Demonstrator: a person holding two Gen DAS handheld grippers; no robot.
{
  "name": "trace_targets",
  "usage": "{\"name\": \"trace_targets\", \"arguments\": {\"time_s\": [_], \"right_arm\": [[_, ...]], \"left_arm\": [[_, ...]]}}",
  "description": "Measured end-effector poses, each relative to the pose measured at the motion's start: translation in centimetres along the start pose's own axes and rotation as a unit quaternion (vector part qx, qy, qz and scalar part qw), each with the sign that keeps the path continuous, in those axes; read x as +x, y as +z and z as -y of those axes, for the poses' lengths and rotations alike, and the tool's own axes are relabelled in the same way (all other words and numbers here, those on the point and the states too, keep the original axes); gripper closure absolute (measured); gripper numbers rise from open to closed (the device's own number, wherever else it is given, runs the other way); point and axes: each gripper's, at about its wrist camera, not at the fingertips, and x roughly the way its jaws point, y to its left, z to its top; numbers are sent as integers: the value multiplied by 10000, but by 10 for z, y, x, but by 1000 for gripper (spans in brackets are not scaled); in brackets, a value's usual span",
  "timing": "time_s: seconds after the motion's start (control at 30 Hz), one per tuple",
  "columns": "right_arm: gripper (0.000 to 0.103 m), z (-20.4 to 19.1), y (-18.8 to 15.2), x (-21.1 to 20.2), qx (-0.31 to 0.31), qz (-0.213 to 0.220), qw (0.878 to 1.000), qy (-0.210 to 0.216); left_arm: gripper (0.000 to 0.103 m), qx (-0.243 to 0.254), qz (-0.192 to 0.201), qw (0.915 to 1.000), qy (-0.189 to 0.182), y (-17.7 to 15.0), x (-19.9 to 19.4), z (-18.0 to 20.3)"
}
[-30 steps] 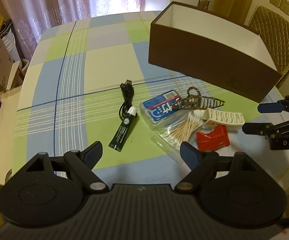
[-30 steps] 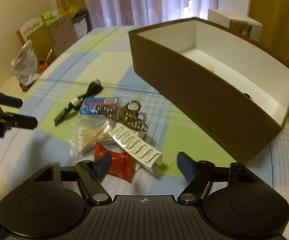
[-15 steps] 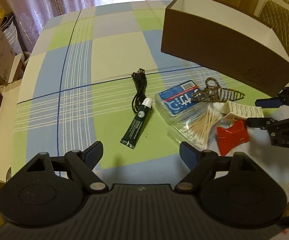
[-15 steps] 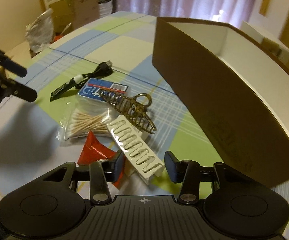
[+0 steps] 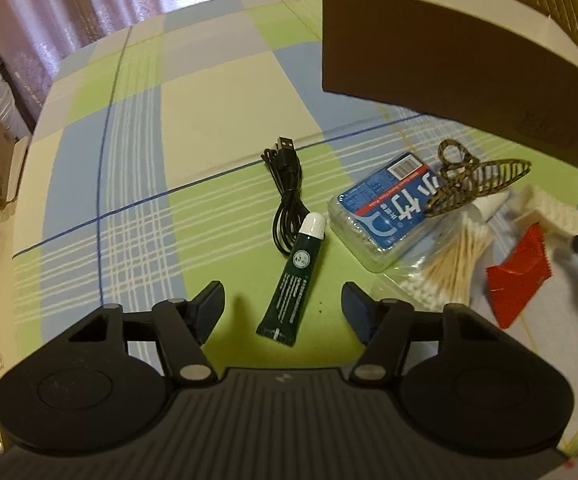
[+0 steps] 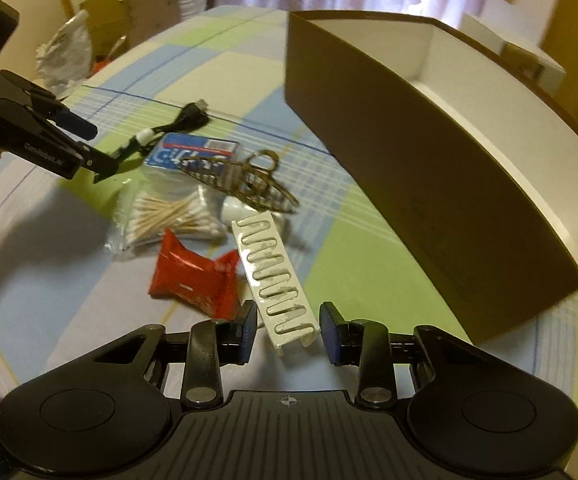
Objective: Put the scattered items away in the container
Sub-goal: 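Grasp the green tube with the left gripper while the right gripper grasps the white comb clip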
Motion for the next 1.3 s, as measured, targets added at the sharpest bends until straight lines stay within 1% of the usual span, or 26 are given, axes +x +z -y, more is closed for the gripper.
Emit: {"name": "trace_targets", "arguments": {"time_s": [0.03,0.1,0.17,0.33,0.4,0.5,0.57,0.7,0.73,0.8,0.83,0.87,1.1,1.3], "right_arm": [[72,2,-1,-2,51,-7,10000,-37],[72,5,-4,-5,179,-15,9998,-111],[72,8,-6,-8,279,-33,9994,-181],[72,14,-12,-14,457,-62,9985,-288],[72,16,-14,-16,500,-77,9982,-312],[72,16,-14,-18,515,-81,9982,-289],[71,16,-14,-20,508,-73,9982,-296],[71,14,-13,-20,458,-63,9985,-281],[70,14,-13,-20,442,-68,9986,-284],[61,12,-13,-20,380,-40,9988,-296],[49,12,-13,-21,353,-11,9989,-322],[44,11,-13,-21,319,22,9989,-339],[43,7,-9,-8,115,1,9997,-210],[43,6,-1,12,-79,-84,9998,-166]], "left_arm": [[46,52,-34,10000,-8,1,5,0],[56,127,-102,9999,-22,3,13,1],[61,169,-147,9997,-44,4,18,1],[66,227,-114,9996,-121,6,22,2],[76,258,-109,9994,-185,7,23,3],[84,291,-98,9992,-240,8,23,5],[87,317,-98,9991,-279,7,23,7],[88,369,-106,9989,-268,5,21,9],[88,349,-132,9989,-271,4,20,9],[88,291,-183,9990,-273,1,18,8],[88,267,-207,9990,-279,-2,17,8],[88,238,-241,9990,-278,-6,14,8],[88,-12,-500,9982,-326,-32,-4,7],[87,-115,-503,9981,-324,-31,-3,6]]}}
